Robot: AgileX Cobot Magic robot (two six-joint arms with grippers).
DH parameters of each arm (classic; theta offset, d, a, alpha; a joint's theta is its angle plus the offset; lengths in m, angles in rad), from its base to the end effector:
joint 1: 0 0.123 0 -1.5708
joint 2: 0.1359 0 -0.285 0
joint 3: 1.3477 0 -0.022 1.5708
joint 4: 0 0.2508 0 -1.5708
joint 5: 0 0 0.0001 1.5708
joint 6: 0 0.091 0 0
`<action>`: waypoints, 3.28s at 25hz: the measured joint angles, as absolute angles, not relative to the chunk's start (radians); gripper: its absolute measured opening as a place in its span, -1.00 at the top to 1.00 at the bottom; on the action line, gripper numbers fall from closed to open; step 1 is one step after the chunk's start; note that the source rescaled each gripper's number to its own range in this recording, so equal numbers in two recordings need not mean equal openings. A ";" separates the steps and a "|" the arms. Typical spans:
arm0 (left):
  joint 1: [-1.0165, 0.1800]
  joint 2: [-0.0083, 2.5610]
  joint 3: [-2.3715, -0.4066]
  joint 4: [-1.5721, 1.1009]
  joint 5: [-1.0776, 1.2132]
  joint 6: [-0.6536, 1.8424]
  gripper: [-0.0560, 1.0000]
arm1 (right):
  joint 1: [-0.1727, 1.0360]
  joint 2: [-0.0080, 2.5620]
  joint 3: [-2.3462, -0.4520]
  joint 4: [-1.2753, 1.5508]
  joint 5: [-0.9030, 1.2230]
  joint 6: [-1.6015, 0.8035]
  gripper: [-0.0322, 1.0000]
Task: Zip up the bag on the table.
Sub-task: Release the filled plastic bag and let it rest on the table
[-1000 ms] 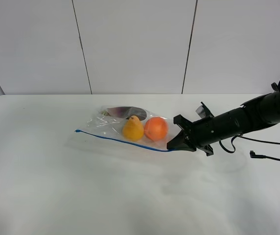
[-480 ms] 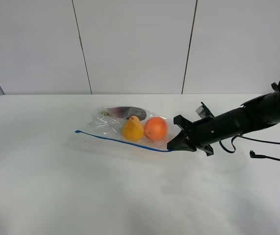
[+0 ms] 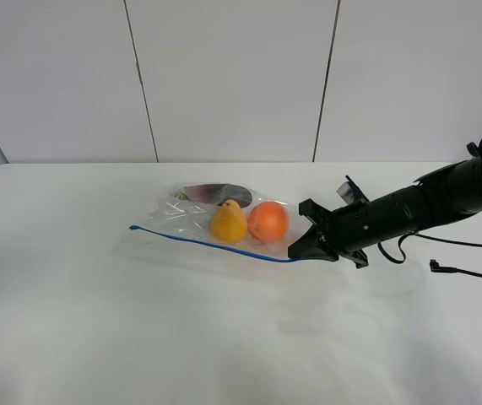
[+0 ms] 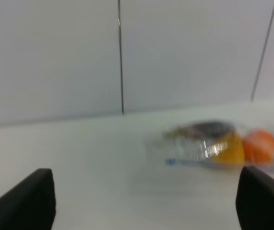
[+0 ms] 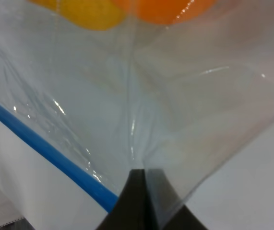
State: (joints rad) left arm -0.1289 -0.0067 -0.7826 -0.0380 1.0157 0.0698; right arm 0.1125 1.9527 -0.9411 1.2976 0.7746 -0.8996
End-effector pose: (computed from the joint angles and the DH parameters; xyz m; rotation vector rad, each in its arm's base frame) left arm -0.0490 0.0034 0.3538 0.1765 1.7012 -0.0865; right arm 0.3261 0.0986 0.1215 0.0448 2.7060 1.1311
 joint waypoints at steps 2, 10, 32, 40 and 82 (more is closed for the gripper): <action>-0.129 -0.007 -0.744 -0.070 1.019 0.105 -0.88 | 0.112 1.953 -0.941 1.297 0.773 -0.902 0.94; -0.129 -0.008 -0.595 -0.156 1.013 0.160 -0.88 | 0.112 1.953 -0.941 1.293 0.770 -0.902 0.94; -0.129 -0.008 -0.490 -0.184 1.072 0.164 -0.88 | 0.112 1.953 -0.941 1.288 0.764 -0.902 0.94; -0.129 -0.008 -0.490 -0.185 1.072 0.164 -0.88 | 0.112 1.953 -0.941 1.288 0.764 -0.902 0.94; -0.129 -0.008 -0.490 -0.186 1.072 0.164 -0.88 | 0.112 1.953 -0.941 1.287 0.779 -0.902 0.28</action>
